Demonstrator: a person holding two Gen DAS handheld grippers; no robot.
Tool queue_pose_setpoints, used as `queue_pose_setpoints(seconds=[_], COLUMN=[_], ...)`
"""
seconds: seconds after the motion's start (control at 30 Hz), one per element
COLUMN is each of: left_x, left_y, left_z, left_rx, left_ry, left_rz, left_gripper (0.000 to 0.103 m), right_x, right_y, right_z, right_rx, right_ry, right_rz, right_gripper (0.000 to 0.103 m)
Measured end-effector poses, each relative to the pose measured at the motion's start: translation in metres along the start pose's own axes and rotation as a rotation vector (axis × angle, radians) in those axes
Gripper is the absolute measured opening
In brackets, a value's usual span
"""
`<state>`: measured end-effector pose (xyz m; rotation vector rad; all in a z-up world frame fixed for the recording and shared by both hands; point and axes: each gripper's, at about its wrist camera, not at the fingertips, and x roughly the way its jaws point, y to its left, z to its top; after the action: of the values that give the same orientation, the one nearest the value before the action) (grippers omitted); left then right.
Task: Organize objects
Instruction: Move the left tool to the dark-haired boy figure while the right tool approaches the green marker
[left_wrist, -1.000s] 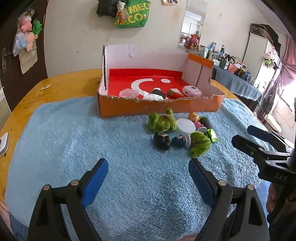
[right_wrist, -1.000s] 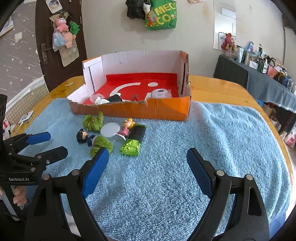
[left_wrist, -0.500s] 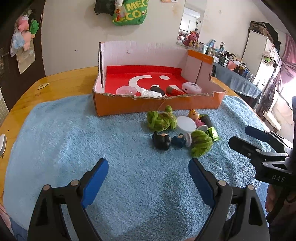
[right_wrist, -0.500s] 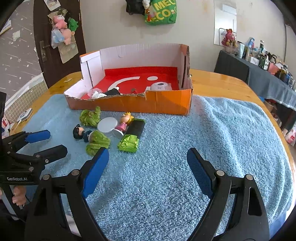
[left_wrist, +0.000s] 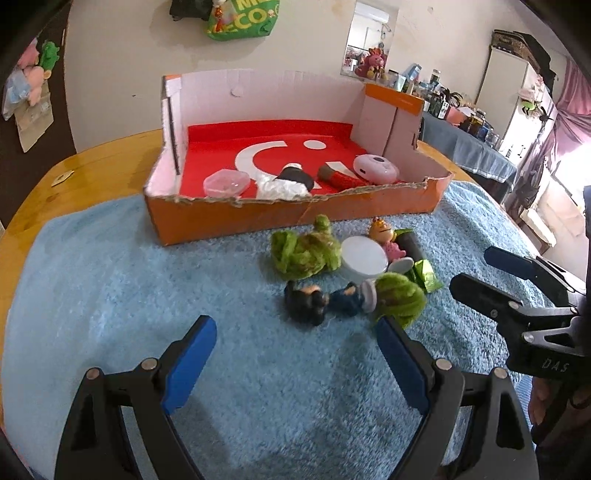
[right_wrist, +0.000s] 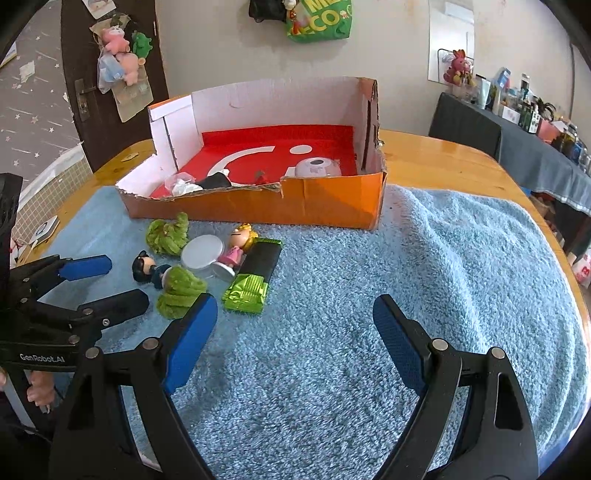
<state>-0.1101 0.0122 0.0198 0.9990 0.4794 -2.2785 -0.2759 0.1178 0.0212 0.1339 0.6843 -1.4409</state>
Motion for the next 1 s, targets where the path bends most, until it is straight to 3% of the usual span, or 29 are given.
queue_pose_setpoints(seconds=[0.53, 0.83, 1.0], left_x=[0.015, 0.012, 0.008], left_y=[-0.002, 0.003, 0.014], left_z=[0.014, 0.014, 0.014], left_rx=[0.011, 0.101, 0.12], left_ry=[0.02, 0.031, 0.055], left_rz=[0.006, -0.054, -0.107], left_gripper=[0.09, 0.071, 0.067], right_x=[0.006, 0.007, 0.008], right_y=[-0.01, -0.011, -0.01], right_z=[0.008, 0.008, 0.009], right_rx=[0.01, 0.009, 0.008], right_ry=[0.01, 0.014, 0.013], right_rz=[0.001, 0.008, 0.01], right_gripper=[0.086, 0.086, 0.086])
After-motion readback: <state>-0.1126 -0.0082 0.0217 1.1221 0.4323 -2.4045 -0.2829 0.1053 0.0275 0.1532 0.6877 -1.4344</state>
